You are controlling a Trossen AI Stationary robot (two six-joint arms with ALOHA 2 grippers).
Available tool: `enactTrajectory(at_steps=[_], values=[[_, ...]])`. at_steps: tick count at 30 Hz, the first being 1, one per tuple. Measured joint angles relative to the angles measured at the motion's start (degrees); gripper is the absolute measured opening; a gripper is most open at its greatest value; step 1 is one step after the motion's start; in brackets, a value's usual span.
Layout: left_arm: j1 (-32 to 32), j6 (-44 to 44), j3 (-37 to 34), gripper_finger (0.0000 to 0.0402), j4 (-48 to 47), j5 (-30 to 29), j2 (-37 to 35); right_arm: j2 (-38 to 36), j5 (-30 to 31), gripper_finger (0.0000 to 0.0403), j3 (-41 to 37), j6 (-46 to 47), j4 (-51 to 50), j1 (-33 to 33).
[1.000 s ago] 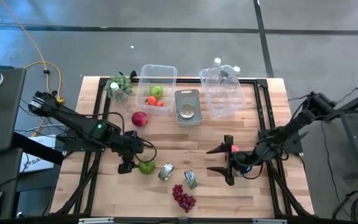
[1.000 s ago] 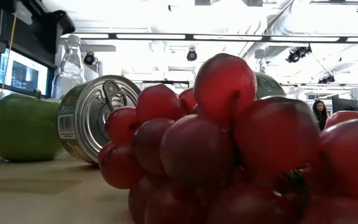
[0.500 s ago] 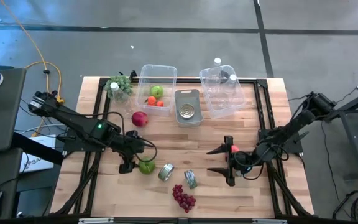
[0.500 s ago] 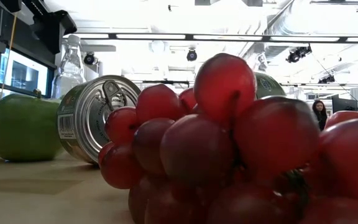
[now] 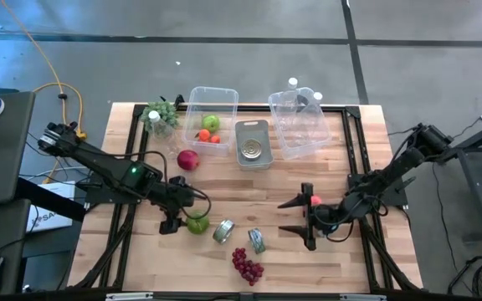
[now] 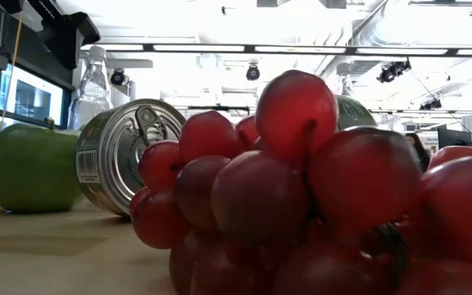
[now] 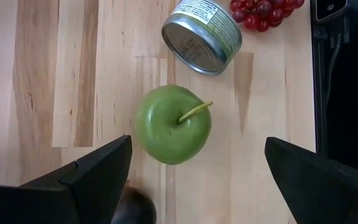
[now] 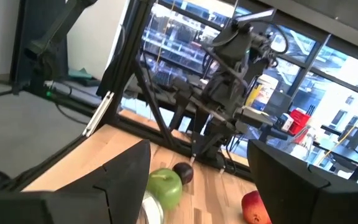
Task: Pick & Place Food Item
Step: Put the green apple into the left transparent bin
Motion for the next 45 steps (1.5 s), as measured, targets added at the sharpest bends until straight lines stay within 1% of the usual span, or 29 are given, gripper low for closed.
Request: enactTrajectory(at_steps=[6, 8, 11, 13, 16, 20, 25, 26, 28, 29, 33, 35, 36, 38, 41, 42, 45], values=[[-0.19, -0.14, 0.02, 0.0357, 0.54, 0.74, 0.73, 0.0, -1.45, 0.0258, 0.0, 0.02, -1.98, 0.0], [-0.51, -0.73, 0.02, 0.0357, 0.5, 3.92, 0.94, 0.02, -1.57, 0.0258, 0.0, 0.01, -2.05, 0.0], [0.05, 0.64, 0.02, 0.0357, 0.56, 11.69, 0.81, 0.02, -1.56, 0.0258, 0.0, 0.0, -2.03, -0.15], [0.49, 1.42, 0.02, 0.0357, 0.54, 14.22, 0.78, 0.02, -1.53, 0.0258, 0.0, 0.0, -2.0, -0.24], [0.35, 3.78, 0.04, 0.0357, 1.58, 14.25, 0.66, 0.02, -1.53, 0.0258, 0.0, 0.0, -2.01, -0.26], [0.07, 4.06, 0.04, 0.0357, 4.53, 12.73, 0.98, 0.02, -1.55, 0.0258, 0.0, 0.07, -2.0, -0.24], [-0.1, 8.18, 0.07, 0.0357, 7.28, 8.39, 0.98, 0.02, -1.53, 0.0258, 0.0, 2.56, -2.02, -0.24], [-0.34, 8.39, 0.07, 0.0357, 7.41, 7.73, 0.98, 0.02, -1.53, 0.0258, 0.0, 2.82, -2.06, -0.24], [-1.02, 8.0, 0.07, 0.0357, 7.24, 4.61, 0.98, 0.02, -1.54, 0.0258, 0.0, 2.91, -2.29, -0.24], [-1.41, 7.48, 0.07, 0.0357, 7.27, 2.38, 0.98, 0.02, -1.53, 0.0258, 0.0, 2.94, -2.51, -0.24], [-3.59, 4.14, 0.07, 0.0357, 7.23, -9.9, 0.98, 0.02, -1.53, 0.0258, 0.0, 2.95, -3.76, -0.24], [-4.85, 2.58, 0.07, 0.0357, 7.19, -14.34, 0.98, 0.02, -1.49, 0.0258, 0.0, 2.95, -3.78, -0.24], [-5.36, 2.55, 0.07, 0.0357, 7.21, -15.31, 0.98, 0.02, -1.4, 0.0258, 0.0, 2.95, -3.78, -0.24], [-6.25, 2.77, 0.07, 0.0357, 7.17, -15.26, 0.98, 0.02, -1.38, 0.0258, 0.0, 2.95, -3.8, -0.24], [-7.4, 5.62, 0.07, 0.0357, 7.17, -15.34, 0.98, 0.02, -1.36, 0.0258, 0.0, 2.96, -3.8, -0.24], [-7.89, 5.57, 0.07, 0.0357, 7.18, -15.95, 1.08, 0.02, -1.36, 0.0258, 0.0, 2.95, -3.79, -0.24], [-9.72, 4.49, 0.07, 0.0357, 7.07, -20.2, 2.0, 0.02, -1.36, 0.0258, 0.0, 2.95, -3.77, -0.24]])
